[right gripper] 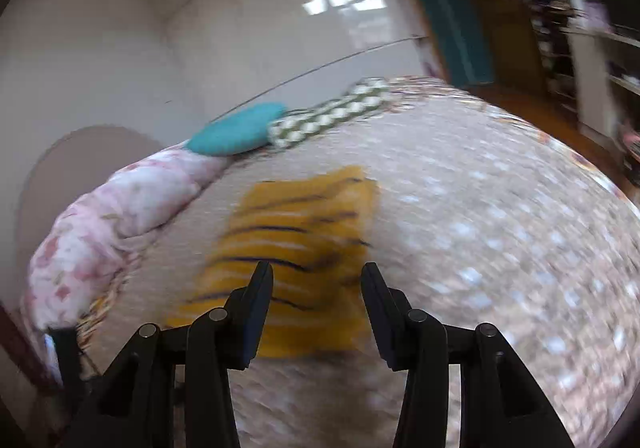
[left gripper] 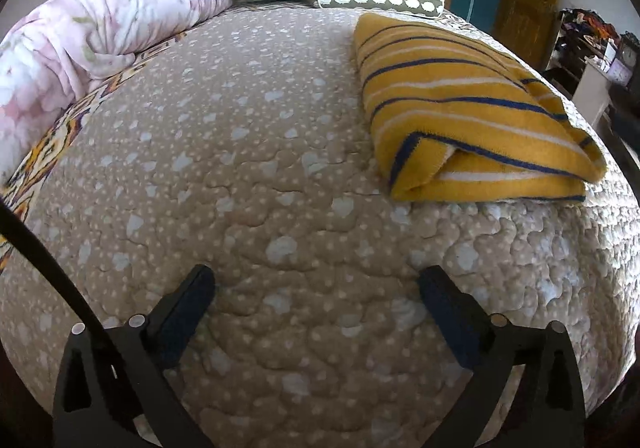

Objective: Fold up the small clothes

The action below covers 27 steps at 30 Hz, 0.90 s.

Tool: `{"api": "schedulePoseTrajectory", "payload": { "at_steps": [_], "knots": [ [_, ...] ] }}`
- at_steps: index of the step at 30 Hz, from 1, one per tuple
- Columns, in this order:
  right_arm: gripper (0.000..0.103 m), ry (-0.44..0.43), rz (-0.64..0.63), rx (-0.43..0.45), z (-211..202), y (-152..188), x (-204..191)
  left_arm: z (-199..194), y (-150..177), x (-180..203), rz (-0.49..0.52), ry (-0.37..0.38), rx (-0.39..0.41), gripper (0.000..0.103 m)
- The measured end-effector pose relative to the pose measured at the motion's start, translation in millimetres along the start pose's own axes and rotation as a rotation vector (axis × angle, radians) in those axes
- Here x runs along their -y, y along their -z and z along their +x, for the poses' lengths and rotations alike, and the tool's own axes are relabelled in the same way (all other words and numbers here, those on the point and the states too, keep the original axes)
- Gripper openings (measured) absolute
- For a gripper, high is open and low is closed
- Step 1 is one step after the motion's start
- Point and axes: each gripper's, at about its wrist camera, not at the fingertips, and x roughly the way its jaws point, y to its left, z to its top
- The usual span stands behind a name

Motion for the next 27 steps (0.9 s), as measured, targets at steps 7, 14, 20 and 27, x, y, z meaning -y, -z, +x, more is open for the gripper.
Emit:
{"api": "schedulePoseTrajectory", "payload": {
  "at_steps": [7, 14, 20, 27],
  "knots": [
    [0.049, 0.034, 0.016, -0.164, 56, 9, 21, 0, -1, 2, 0.004, -0.005, -0.005, 0.103],
    [0.056, 0.168, 0.09, -0.094, 8, 9, 50, -1, 1, 4, 0.003, -0.007, 0.015, 0.103],
    [0.065, 0.313, 0.065, -0.158, -5, 32, 44, 1, -1, -1, -0.002, 0.015, -0.008, 0.103],
    [0.069, 0.422, 0.001, -0.236, -3, 52, 45, 3, -1, 0, 0.003, 0.005, -0.009, 0.103]
  ]
}}
